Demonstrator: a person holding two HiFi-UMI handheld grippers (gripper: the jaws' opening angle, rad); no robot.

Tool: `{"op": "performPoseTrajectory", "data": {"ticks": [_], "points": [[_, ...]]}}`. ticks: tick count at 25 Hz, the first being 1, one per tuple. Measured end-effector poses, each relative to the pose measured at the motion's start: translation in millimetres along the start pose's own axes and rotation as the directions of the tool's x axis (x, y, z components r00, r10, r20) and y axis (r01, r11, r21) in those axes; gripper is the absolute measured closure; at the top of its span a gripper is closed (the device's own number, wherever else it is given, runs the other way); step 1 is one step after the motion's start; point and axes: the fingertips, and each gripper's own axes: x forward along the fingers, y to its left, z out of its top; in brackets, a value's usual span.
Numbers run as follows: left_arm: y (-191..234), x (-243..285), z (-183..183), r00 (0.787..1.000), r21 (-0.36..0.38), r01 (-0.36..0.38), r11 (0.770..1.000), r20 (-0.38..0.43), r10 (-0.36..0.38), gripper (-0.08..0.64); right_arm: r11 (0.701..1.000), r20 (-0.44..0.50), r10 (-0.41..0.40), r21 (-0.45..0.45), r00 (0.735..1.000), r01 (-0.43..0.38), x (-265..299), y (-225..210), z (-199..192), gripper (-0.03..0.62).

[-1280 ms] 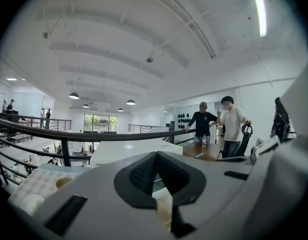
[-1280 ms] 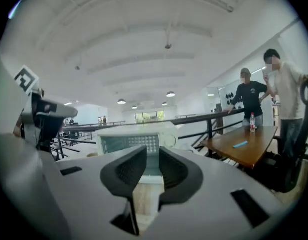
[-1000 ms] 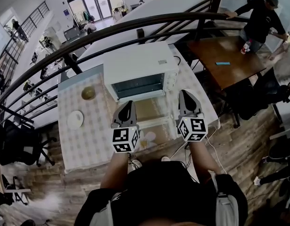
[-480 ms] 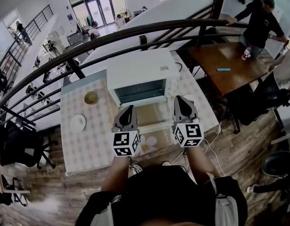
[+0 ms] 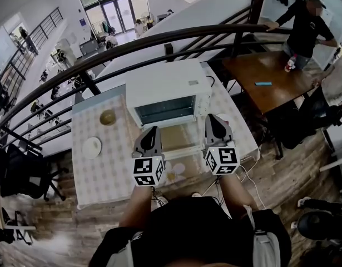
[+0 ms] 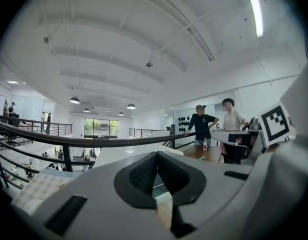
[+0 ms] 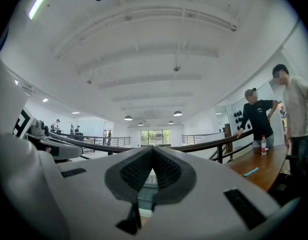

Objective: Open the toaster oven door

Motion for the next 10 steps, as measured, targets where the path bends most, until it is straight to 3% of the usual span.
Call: {"op": "performPoseTrajectory", "data": {"ticks": [10], "points": [[-1.5,-0.2,-1.2,1.000,0.004,0.003,1.000,-0.005,-0.003,0.548,1.000,-0.007,-0.002,0.005,1.000,0.002,-1.6,-2.2,-2.3,0.591]]}}
